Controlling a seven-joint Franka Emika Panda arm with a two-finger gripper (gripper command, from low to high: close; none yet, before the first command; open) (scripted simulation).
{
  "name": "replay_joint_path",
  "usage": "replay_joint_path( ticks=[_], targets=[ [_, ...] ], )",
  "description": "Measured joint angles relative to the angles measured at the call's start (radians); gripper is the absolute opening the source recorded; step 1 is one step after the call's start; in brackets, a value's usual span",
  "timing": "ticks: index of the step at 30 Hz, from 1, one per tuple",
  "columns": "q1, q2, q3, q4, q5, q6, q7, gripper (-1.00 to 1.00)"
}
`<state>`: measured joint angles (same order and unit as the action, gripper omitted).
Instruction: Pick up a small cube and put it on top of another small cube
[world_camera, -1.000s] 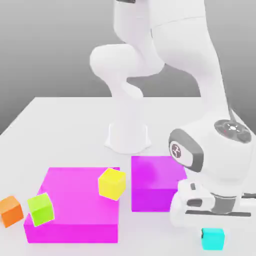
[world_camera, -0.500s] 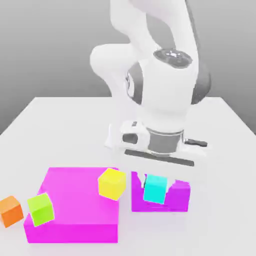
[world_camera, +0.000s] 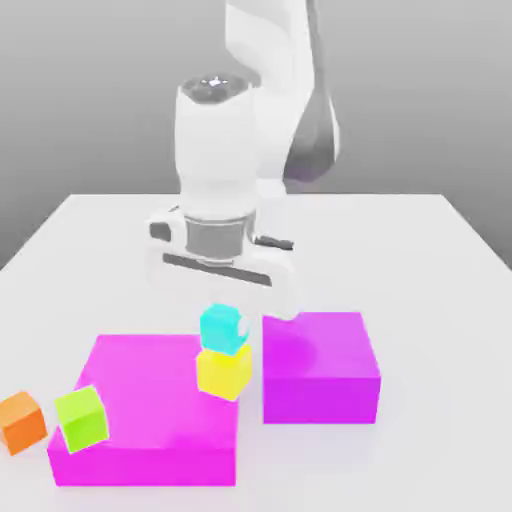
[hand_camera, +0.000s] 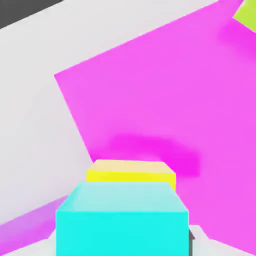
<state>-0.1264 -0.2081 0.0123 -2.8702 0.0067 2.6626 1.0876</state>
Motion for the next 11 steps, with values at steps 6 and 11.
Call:
replay_joint_path(
  ticks=[6,11],
  targets=[
    [-0.001,-0.004,0.001,0.000,-0.001,-0.004,0.001,1.00],
    [0.000,-0.162,0.000,0.031,0.000,-0.193,0.000,1.00]
  ],
)
